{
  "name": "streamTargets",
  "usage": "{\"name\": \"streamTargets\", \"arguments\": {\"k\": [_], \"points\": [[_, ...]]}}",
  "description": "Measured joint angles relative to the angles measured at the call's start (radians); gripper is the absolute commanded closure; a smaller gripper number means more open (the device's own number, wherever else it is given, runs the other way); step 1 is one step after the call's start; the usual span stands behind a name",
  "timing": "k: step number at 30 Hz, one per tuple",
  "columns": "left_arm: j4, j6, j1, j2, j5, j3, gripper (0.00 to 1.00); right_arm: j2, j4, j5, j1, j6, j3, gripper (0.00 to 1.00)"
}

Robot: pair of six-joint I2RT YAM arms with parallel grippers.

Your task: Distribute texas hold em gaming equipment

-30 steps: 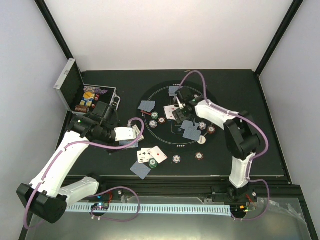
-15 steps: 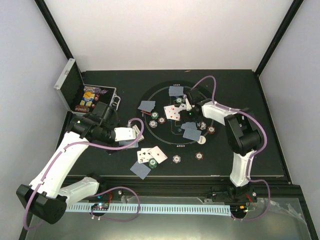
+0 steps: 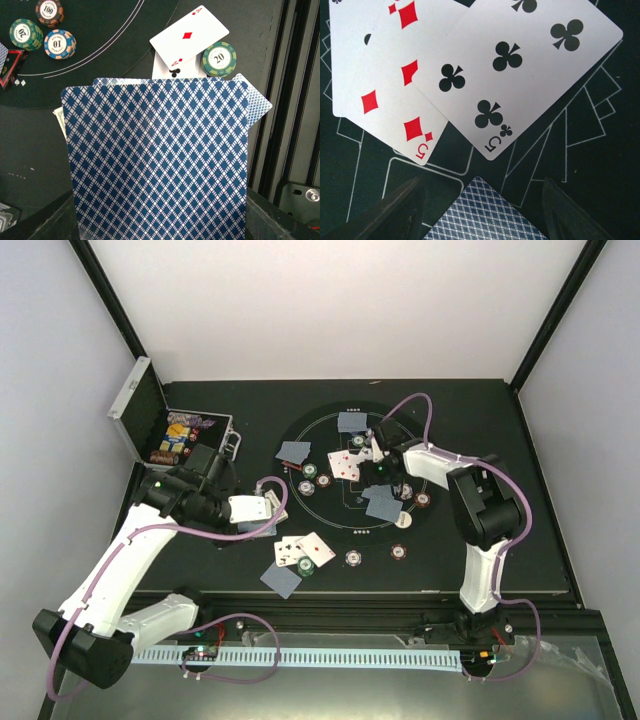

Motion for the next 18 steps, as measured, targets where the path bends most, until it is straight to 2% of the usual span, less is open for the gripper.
{"name": "streamTargets", "arguments": {"k": [7, 18], "points": [[0.000, 0.000, 0.000, -0.009, -0.003, 0.000, 0.98, -0.006, 0.022, -0.031, 0.002, -0.002, -0.017, 0.37], [0.000, 0.000, 0.000, -0.011, -0.004, 0.000, 0.98, -0.162, 0.122, -0.042, 0.060, 0.029, -0.242, 0.39]]}}
